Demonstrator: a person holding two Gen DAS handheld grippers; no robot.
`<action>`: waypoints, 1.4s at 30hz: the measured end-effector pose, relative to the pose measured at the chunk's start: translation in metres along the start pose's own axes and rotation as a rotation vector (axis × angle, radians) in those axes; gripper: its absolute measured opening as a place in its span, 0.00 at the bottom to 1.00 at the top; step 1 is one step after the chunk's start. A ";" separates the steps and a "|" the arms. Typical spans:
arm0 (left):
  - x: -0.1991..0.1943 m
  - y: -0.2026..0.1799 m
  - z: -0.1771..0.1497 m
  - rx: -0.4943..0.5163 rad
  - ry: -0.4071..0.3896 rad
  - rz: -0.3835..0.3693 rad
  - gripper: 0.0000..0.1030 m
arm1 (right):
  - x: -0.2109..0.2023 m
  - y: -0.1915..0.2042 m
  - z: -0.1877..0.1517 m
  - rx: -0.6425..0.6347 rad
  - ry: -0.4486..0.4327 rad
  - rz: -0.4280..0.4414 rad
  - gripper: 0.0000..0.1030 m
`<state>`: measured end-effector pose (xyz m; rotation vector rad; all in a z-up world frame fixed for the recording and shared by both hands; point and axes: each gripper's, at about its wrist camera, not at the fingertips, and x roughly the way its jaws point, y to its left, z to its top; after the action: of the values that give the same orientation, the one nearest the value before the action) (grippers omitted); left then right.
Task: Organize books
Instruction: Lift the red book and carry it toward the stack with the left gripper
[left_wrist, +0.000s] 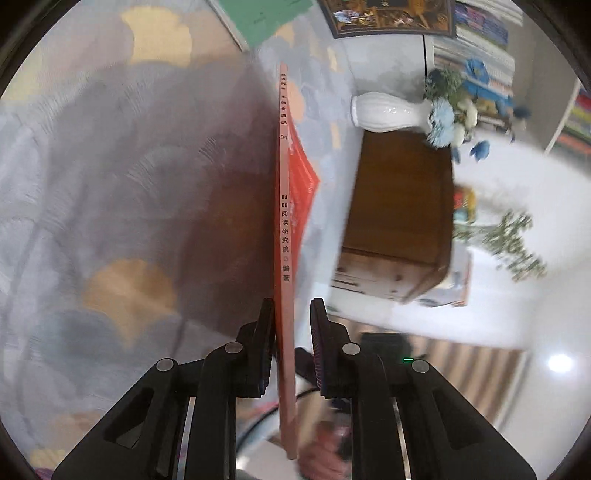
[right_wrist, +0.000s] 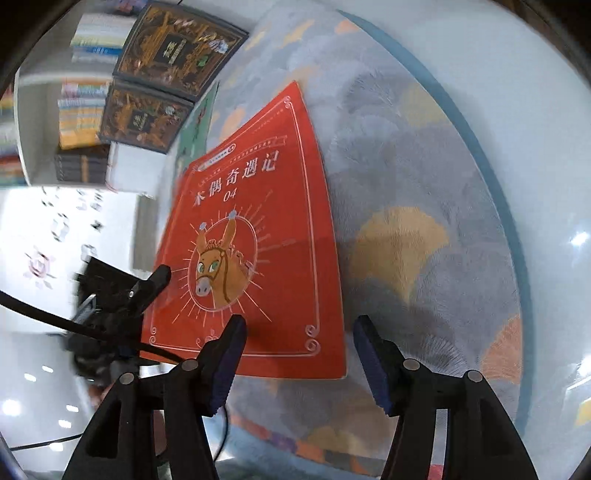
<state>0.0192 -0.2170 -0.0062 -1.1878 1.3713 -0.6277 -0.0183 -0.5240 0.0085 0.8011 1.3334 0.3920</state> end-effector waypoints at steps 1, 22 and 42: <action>0.000 0.000 0.000 -0.010 0.007 -0.016 0.14 | 0.001 -0.004 0.000 0.026 0.002 0.045 0.58; -0.009 -0.038 -0.015 0.440 -0.035 0.551 0.16 | 0.052 0.115 -0.013 -0.383 -0.094 -0.342 0.42; -0.189 -0.054 0.007 0.613 -0.224 0.512 0.15 | 0.104 0.293 -0.063 -0.709 -0.239 -0.392 0.44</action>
<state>0.0087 -0.0635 0.1167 -0.3783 1.1116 -0.4742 -0.0016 -0.2364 0.1414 -0.0109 0.9912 0.4027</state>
